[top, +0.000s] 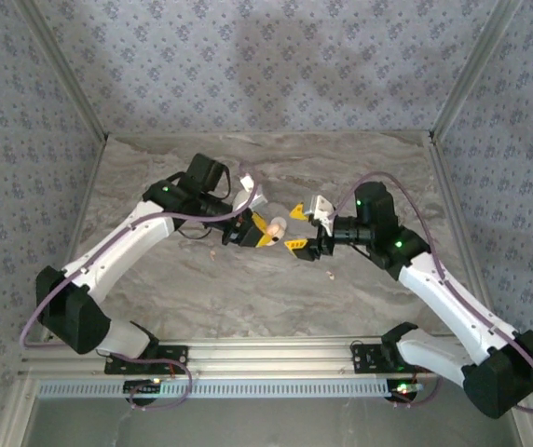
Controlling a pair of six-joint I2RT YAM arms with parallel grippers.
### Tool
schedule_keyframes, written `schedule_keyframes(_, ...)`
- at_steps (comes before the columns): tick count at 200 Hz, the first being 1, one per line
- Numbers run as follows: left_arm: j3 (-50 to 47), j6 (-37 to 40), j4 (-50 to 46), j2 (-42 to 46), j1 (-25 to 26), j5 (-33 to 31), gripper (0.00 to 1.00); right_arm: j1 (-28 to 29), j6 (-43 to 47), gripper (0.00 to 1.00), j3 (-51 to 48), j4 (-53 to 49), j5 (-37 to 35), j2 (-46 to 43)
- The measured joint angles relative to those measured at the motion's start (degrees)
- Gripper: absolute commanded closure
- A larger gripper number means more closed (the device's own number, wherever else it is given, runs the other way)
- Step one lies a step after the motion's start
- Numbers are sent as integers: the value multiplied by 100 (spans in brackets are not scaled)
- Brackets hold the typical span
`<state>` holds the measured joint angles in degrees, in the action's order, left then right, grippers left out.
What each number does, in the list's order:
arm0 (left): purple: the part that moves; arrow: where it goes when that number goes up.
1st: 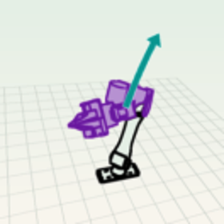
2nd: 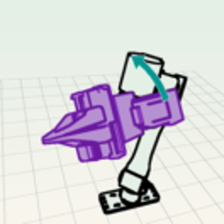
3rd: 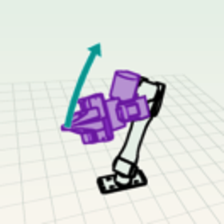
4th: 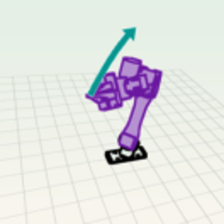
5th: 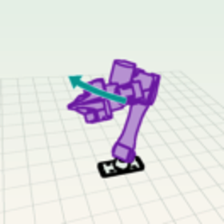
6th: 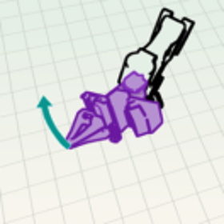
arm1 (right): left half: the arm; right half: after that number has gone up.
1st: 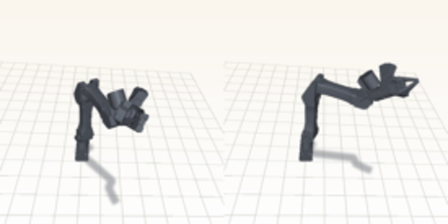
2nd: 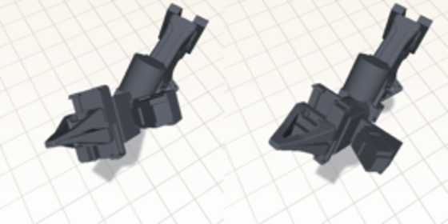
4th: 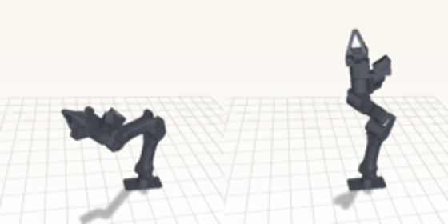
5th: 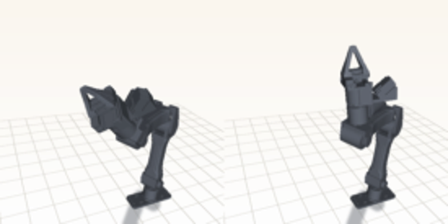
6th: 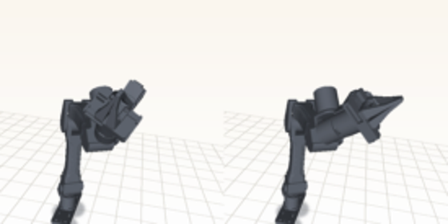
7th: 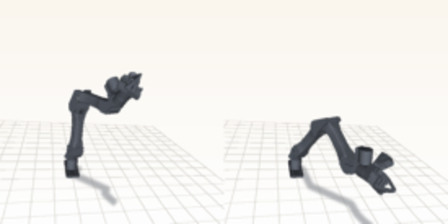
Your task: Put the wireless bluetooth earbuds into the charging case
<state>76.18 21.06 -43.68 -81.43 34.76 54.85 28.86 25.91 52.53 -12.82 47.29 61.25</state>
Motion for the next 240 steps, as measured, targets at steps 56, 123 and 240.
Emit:
schedule_keyframes(56, 0, 498, -306, 50, 7, 313, 84, 39, 389, 39, 632, -791, 737, 761)
schedule_keyframes(123, 0, 599, -330, 50, 50, 385, 84, 188, 614, 64, 960, -1152, 1390, 1189)
schedule_keyframes(240, -74, 455, -264, 90, 33, 297, 67, 192, 765, 87, 1040, -1526, 1530, 1222)
